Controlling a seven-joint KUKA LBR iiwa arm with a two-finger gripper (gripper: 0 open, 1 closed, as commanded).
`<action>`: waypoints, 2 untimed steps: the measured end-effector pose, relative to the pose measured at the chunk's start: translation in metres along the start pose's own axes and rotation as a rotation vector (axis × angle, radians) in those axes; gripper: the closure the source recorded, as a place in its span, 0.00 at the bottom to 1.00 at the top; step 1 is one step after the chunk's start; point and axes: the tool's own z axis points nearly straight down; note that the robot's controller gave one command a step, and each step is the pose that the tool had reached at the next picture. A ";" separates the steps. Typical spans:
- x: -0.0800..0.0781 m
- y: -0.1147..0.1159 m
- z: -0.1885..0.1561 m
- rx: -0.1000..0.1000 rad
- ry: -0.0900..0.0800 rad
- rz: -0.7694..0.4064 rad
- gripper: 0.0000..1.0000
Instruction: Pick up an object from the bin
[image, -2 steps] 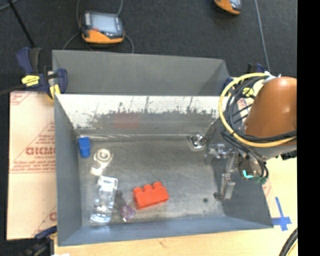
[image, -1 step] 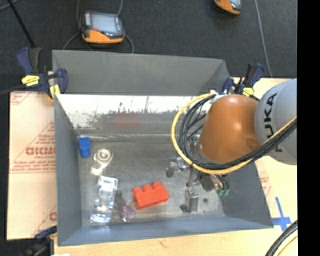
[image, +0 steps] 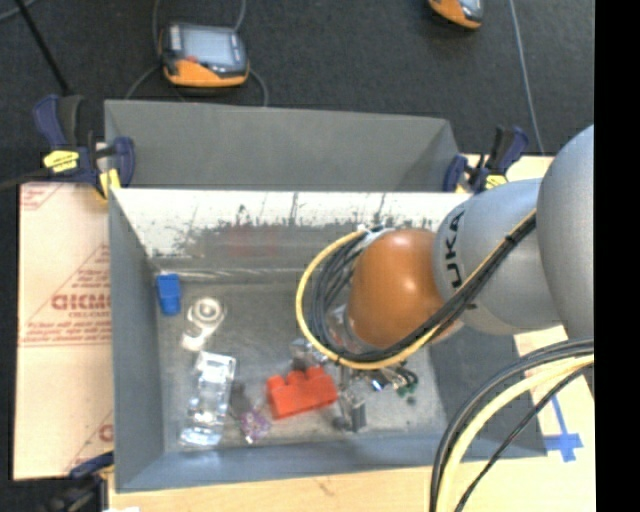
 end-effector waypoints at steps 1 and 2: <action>-0.001 -0.001 -0.003 0.003 -0.005 -0.001 1.00; -0.014 -0.026 -0.110 0.006 -0.009 -0.264 1.00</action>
Offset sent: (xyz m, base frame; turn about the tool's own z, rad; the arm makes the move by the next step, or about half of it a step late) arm 0.0000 0.0000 0.0000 0.0000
